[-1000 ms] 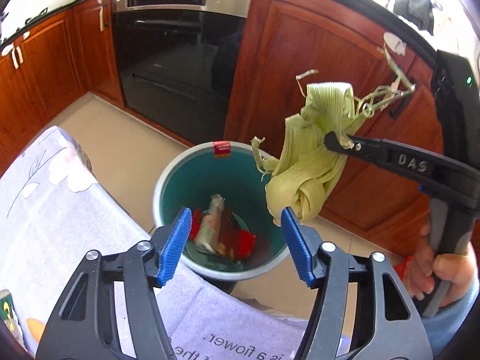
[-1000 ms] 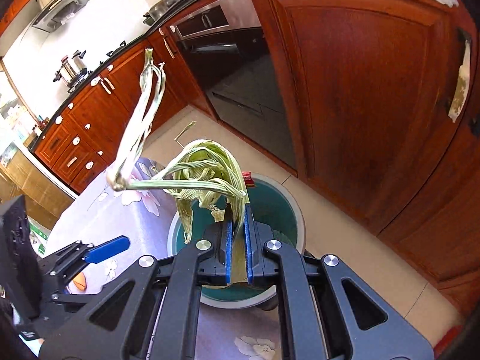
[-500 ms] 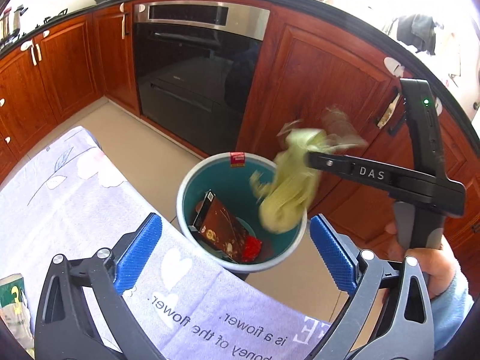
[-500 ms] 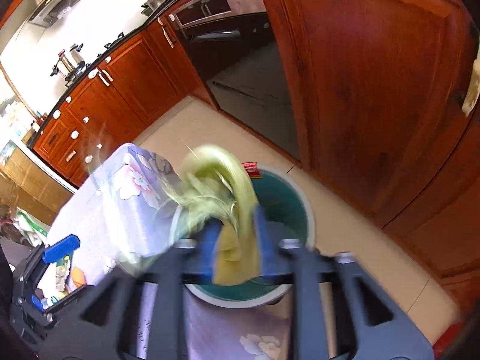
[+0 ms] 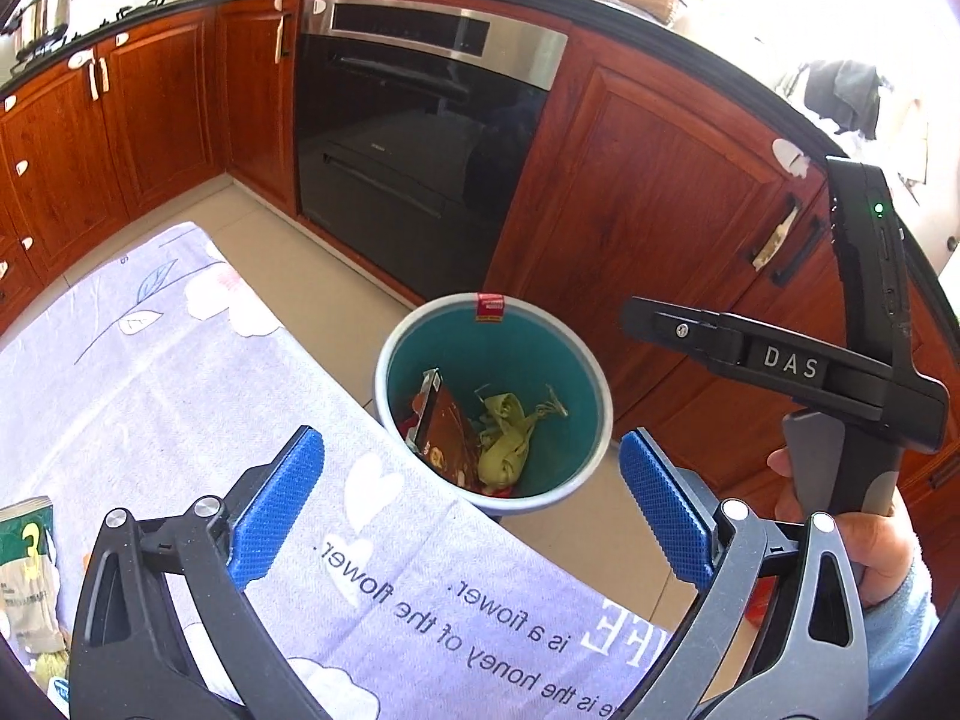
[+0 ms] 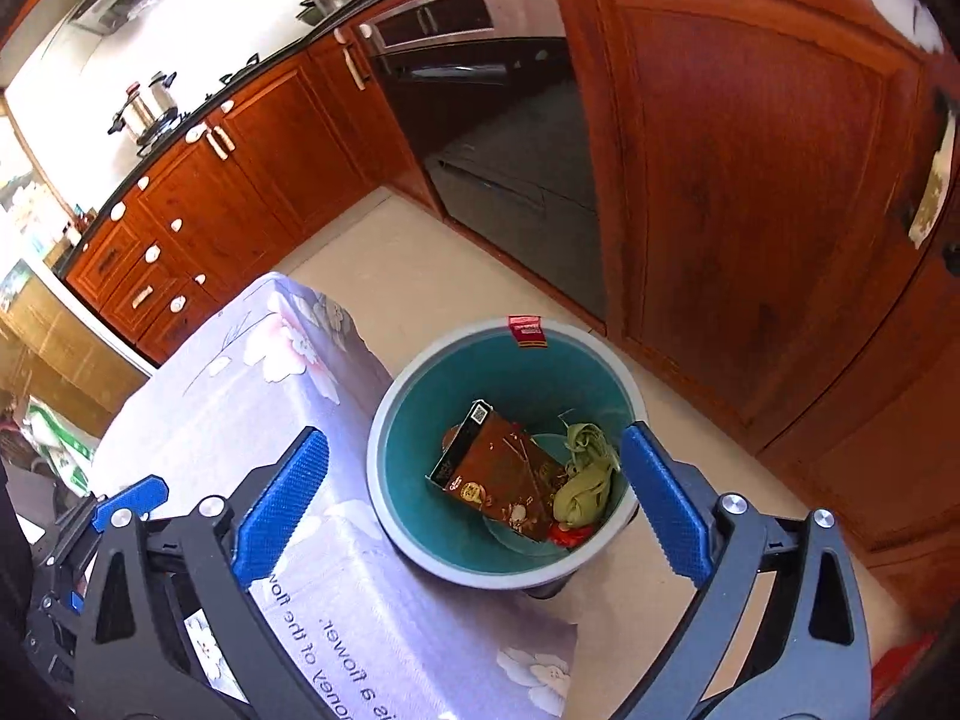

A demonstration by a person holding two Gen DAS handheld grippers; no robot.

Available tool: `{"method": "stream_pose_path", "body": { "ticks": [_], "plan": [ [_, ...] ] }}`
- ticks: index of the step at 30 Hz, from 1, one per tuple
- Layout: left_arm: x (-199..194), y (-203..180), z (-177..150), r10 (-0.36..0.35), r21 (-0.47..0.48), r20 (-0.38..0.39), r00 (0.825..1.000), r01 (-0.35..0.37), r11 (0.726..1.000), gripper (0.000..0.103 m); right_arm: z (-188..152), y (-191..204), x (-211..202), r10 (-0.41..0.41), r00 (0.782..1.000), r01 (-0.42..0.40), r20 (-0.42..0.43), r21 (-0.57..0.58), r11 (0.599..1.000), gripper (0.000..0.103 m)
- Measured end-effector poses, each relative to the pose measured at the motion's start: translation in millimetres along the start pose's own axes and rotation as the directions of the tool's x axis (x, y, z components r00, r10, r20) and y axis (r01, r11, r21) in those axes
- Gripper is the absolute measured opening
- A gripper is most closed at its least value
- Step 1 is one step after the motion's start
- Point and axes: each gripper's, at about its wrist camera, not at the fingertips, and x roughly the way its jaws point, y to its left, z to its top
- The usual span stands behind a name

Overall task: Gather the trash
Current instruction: 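Move both tools back over the table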

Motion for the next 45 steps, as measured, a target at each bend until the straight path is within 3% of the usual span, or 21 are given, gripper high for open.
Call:
{"method": "stream_pose_path", "body": {
  "ticks": [26,36,45],
  "plan": [
    [-72,20,-36,0.005,-0.064,0.075,0.997,-0.001,0.998,0.099,-32,63,-40,-0.007,1.000,0.005,-0.020,-0.105,0.994,0.095],
    [-94,40,-47,0.054,-0.088,0.095,0.994,-0.045,0.995,0.099,-37,101,-43,0.004,0.999,-0.011,-0.036,-0.173,0.985,0.095],
    [-120,89,-69,0.124,-0.155,0.079,0.989,-0.111,0.982,0.099,-49,161,-28,0.040,0.995,-0.062,-0.086,-0.272,0.960,0.095]
  ]
}}
